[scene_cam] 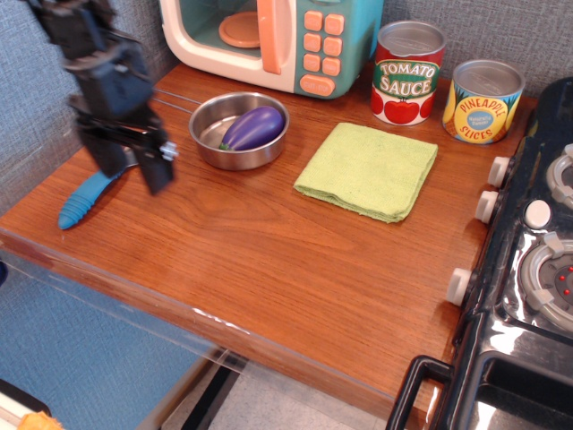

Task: Move the cloth directly down to the low end of table.

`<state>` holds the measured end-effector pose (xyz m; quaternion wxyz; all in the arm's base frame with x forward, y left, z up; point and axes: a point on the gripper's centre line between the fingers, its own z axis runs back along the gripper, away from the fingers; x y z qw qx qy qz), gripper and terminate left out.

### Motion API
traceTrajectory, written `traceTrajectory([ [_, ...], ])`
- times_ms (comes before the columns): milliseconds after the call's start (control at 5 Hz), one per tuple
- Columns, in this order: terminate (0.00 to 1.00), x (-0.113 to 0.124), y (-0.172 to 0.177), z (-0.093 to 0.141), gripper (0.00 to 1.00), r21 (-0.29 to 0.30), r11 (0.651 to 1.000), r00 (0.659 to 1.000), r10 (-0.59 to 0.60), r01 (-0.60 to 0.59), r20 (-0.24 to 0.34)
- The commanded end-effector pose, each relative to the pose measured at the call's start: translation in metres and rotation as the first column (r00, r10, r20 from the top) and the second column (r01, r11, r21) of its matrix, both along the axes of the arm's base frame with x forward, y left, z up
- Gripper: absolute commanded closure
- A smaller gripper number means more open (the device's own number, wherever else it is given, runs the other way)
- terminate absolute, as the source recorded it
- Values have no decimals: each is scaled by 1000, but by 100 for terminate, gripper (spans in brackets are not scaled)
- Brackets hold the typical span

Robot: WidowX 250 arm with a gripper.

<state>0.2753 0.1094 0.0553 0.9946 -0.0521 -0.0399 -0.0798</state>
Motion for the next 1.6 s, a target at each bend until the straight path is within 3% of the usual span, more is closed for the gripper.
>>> traceTrajectory([
  [0, 0, 42, -87, 26, 0, 38, 998, 996, -46, 43, 81],
  [400, 0, 107, -127, 12, 0, 50, 995, 993, 81, -86, 83],
  [600, 0, 123, -128, 3, 0, 55, 992, 990, 111, -116, 84],
  [1200, 0, 140, -145, -12, 0, 11, 994, 988, 111, -112, 107],
  [1400, 0, 138, -151, -24, 0, 35, 995, 991, 87, -91, 106],
])
